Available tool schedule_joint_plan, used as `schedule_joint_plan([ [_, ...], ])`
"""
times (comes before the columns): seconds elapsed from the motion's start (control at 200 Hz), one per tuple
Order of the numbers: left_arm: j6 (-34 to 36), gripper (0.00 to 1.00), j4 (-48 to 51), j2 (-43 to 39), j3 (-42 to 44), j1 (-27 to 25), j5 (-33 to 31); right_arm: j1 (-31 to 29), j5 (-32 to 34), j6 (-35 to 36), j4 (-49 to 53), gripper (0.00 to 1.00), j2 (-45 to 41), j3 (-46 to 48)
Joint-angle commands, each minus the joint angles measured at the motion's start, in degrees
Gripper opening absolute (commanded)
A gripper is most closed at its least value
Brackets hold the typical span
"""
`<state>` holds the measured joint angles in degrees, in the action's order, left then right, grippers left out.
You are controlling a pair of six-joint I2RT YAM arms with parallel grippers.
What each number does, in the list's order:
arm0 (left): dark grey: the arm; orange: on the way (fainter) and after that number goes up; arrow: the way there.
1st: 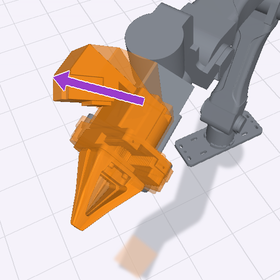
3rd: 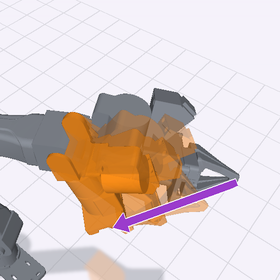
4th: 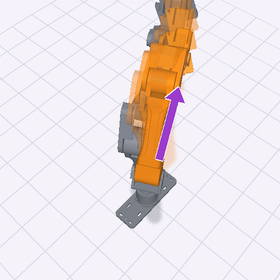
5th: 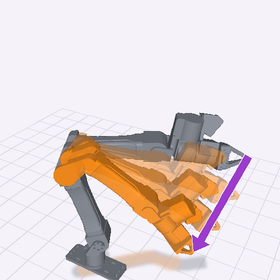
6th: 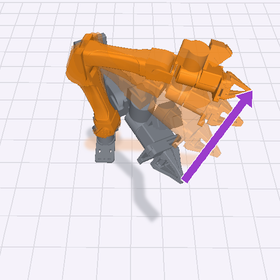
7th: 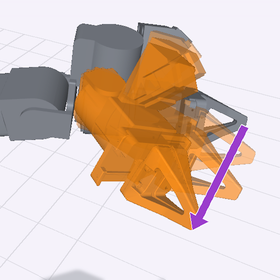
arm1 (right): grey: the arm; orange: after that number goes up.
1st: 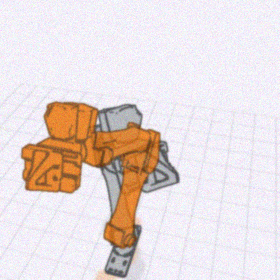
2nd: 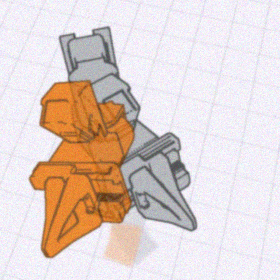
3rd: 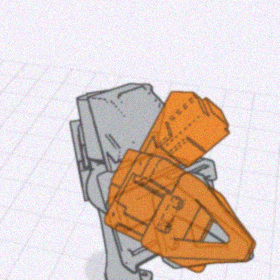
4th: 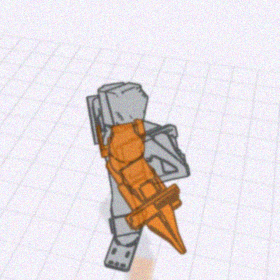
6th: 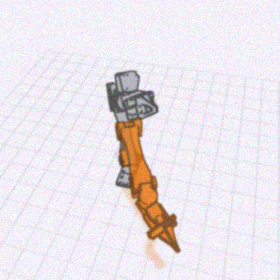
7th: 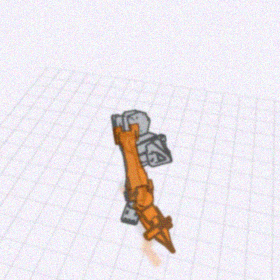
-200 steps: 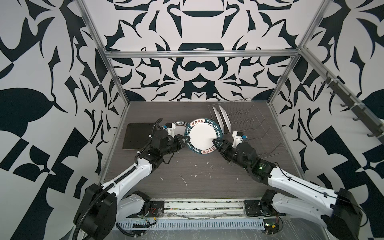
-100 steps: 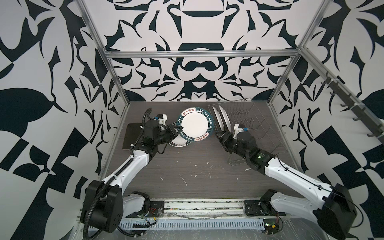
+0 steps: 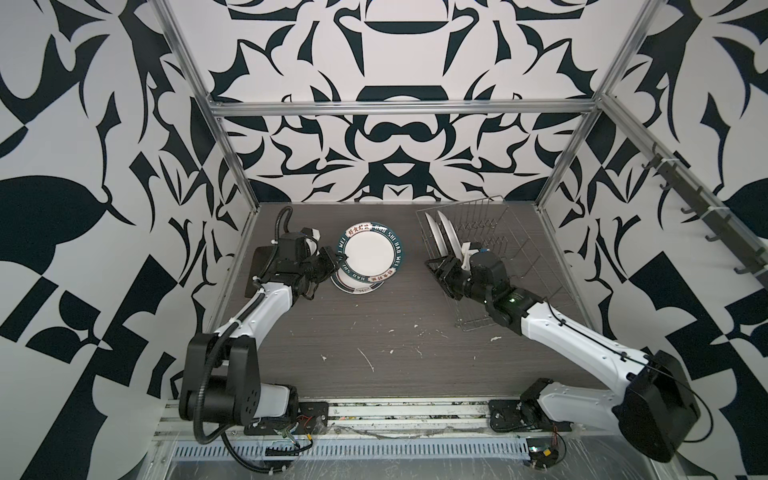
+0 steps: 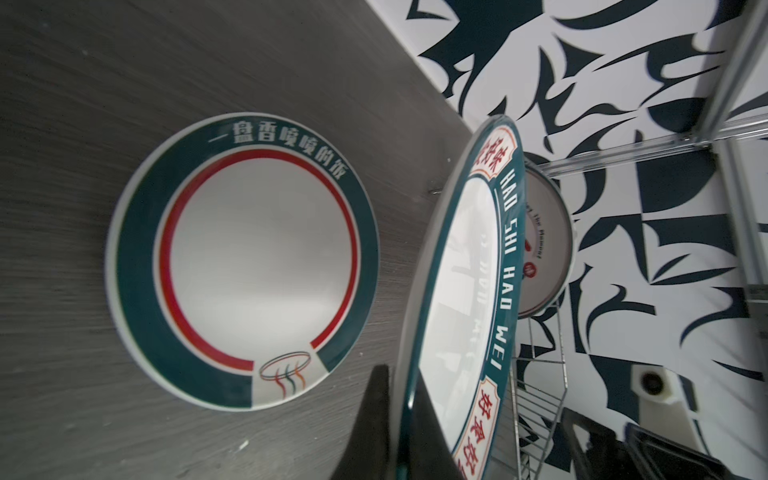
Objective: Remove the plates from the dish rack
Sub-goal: 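Lower the plate onto the first plate with the left gripper while the right withdraws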
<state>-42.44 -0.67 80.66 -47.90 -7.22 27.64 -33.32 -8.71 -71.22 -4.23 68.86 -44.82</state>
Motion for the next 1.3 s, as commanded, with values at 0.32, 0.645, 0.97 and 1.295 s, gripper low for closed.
schedule_joint_plan([
  [0.32, 7.27, 0.0, 1.55, 8.55, -4.63, 2.44, -0.5, 0.88, -1.89, 7.21, 4.14, 0.59, 1.71, -6.94],
  [0.645, 7.6, 0.0, 0.05, 12.64, -5.69, 5.07, 0.7, 1.75, -3.03, 8.33, 4.89, 0.59, 2.75, -7.68],
  [0.97, 7.31, 0.0, -0.26, 15.39, -6.33, 5.56, 1.81, 2.2, -3.99, 8.38, 5.11, 0.59, 3.22, -7.84],
  [1.295, 7.27, 0.0, -0.09, 16.62, -6.26, 5.55, 1.64, 2.37, -4.21, 8.35, 5.27, 0.59, 2.83, -7.56],
])
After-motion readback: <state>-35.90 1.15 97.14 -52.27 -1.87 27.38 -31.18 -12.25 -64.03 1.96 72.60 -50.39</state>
